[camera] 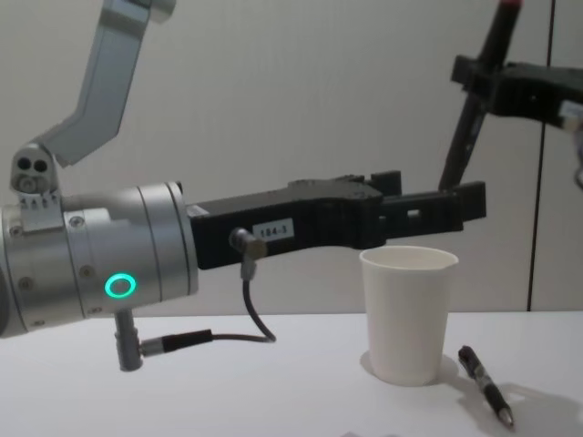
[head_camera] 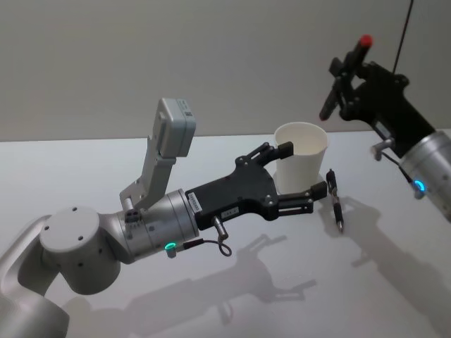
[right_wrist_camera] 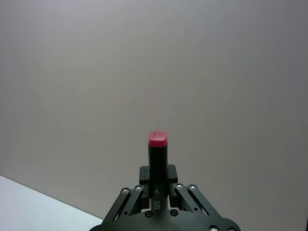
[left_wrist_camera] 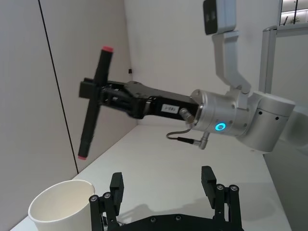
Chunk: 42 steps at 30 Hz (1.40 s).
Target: Place the pen into the pen holder.
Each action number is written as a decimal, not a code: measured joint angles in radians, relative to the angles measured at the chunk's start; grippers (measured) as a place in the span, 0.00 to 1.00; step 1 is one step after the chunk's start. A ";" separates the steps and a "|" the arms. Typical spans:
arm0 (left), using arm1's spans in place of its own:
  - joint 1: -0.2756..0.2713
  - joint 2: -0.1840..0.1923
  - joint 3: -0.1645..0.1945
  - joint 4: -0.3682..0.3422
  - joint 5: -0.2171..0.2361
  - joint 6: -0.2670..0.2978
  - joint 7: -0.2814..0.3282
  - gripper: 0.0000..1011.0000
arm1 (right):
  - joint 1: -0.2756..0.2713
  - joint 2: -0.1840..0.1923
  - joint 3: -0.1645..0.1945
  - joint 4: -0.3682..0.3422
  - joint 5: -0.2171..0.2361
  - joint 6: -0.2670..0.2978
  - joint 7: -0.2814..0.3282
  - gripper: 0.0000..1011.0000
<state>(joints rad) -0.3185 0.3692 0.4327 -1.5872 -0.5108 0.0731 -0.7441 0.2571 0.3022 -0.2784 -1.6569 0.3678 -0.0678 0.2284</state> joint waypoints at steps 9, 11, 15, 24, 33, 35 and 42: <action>0.000 0.000 0.000 0.000 0.000 0.000 0.000 0.99 | 0.074 -0.055 -0.029 0.103 -0.145 0.010 -0.005 0.20; 0.000 0.000 0.000 0.000 0.000 0.000 0.000 0.99 | 0.086 -0.065 -0.035 0.125 -0.168 0.020 -0.005 0.20; 0.000 0.000 0.000 0.000 0.000 0.000 0.000 0.99 | 0.104 -0.081 -0.043 0.157 -0.192 0.039 -0.003 0.20; 0.000 0.000 0.000 0.000 0.000 0.000 0.000 0.99 | 0.133 -0.110 -0.057 0.215 -0.205 0.091 0.012 0.20; 0.000 0.000 0.000 0.000 0.000 0.000 0.000 0.99 | 0.150 -0.130 -0.066 0.255 -0.195 0.134 0.021 0.22; 0.000 0.000 0.000 0.000 0.000 0.000 0.000 0.99 | 0.153 -0.134 -0.067 0.261 -0.193 0.141 0.022 0.28; 0.000 0.000 0.000 0.000 0.000 0.000 0.000 0.99 | 0.158 -0.141 -0.070 0.276 -0.188 0.155 0.025 0.50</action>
<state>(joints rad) -0.3184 0.3692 0.4326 -1.5871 -0.5108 0.0731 -0.7441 0.4156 0.1614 -0.3485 -1.3806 0.1799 0.0870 0.2536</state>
